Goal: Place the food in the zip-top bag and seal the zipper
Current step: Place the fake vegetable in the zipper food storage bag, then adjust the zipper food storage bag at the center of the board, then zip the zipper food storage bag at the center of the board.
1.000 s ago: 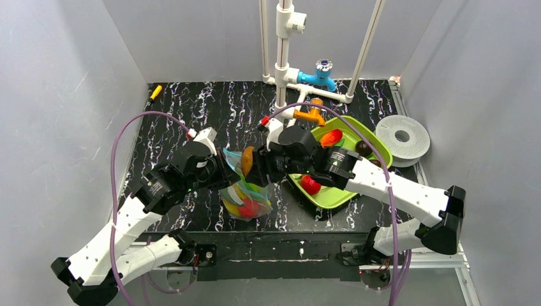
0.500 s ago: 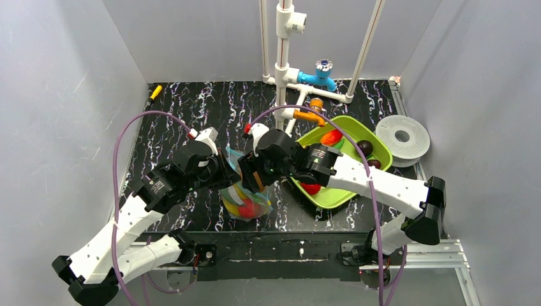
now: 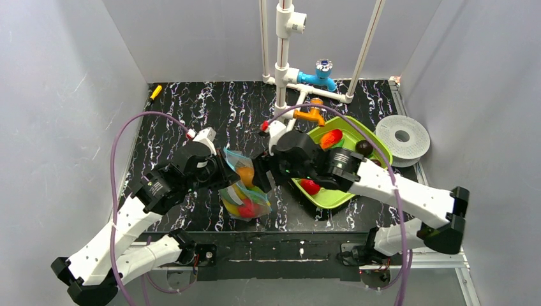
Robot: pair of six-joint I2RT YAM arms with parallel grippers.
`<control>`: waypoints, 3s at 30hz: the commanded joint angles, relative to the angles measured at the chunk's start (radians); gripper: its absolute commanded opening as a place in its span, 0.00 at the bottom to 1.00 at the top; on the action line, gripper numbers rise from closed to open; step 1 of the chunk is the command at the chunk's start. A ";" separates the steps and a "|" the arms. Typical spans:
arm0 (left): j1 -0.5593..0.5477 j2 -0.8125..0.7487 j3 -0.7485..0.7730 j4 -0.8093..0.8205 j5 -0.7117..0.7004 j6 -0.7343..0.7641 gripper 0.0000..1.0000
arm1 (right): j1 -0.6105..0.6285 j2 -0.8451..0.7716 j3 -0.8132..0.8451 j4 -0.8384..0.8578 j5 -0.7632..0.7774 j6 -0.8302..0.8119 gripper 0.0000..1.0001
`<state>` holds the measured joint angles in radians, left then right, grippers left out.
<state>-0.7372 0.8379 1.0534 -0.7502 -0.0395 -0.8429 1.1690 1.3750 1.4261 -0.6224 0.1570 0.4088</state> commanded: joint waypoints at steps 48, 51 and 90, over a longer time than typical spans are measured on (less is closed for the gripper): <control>-0.001 -0.153 0.075 0.026 -0.018 0.386 0.73 | 0.089 -0.205 -0.354 0.477 0.082 -0.721 0.01; -0.001 -0.202 0.049 0.119 0.082 0.558 0.76 | 0.045 -0.247 -0.387 0.495 -0.065 -0.737 0.01; -0.004 -0.128 -0.347 0.666 0.488 1.227 0.02 | -0.156 -0.218 -0.286 0.272 -0.425 -0.574 0.29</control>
<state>-0.7391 0.7368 0.7391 -0.1699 0.5095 0.4095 1.0203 1.1774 1.1221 -0.4175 -0.3241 -0.2306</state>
